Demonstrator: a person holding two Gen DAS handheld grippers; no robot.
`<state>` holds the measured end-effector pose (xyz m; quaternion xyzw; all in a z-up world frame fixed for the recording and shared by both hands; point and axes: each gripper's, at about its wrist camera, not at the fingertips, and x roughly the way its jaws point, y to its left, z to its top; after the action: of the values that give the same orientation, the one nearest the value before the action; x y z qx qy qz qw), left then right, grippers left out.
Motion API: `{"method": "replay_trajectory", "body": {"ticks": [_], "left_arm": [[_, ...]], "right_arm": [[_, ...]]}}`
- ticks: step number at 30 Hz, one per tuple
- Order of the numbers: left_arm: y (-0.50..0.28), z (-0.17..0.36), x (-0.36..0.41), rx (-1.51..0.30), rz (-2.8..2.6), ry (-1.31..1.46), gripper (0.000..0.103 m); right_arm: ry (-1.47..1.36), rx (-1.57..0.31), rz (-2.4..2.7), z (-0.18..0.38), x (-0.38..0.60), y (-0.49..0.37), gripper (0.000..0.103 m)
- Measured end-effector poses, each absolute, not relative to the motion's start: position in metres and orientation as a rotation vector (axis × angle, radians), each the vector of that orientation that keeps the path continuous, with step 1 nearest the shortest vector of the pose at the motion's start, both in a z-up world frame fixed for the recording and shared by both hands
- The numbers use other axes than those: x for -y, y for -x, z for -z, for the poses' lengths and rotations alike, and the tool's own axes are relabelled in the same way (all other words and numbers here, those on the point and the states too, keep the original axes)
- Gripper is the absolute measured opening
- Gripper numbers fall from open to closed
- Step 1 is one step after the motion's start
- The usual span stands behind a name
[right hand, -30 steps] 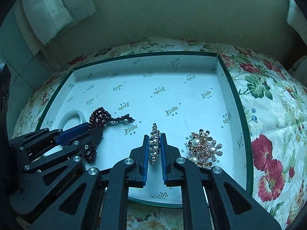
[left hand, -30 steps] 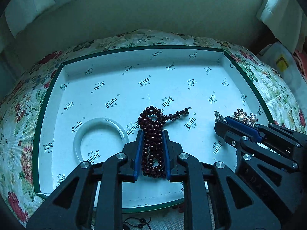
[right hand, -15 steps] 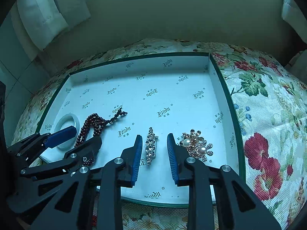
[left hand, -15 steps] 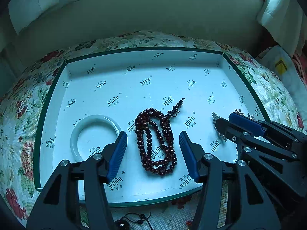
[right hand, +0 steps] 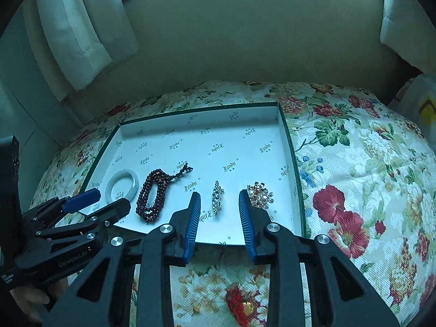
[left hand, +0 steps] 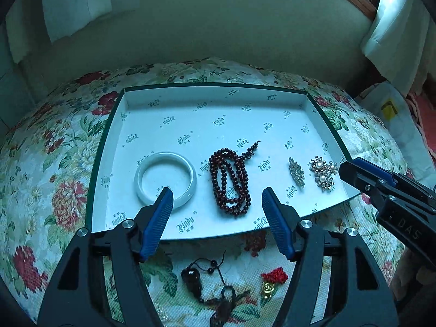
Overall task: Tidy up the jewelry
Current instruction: 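Withdraw both tools from the box toward the remaining jewelry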
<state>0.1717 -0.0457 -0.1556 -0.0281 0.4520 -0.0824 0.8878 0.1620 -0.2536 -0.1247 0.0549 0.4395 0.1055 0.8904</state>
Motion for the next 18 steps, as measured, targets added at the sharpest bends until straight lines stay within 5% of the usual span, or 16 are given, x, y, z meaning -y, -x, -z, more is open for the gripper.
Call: {"method": "replay_trajectory", "body": {"ticks": [18], "left_arm": [[-0.083, 0.17, 0.006, -1.004, 0.131, 0.065, 0.067]], "right_arm": [[-0.072, -1.002, -0.23, 0.146, 0.245, -0.073, 0.03]]}}
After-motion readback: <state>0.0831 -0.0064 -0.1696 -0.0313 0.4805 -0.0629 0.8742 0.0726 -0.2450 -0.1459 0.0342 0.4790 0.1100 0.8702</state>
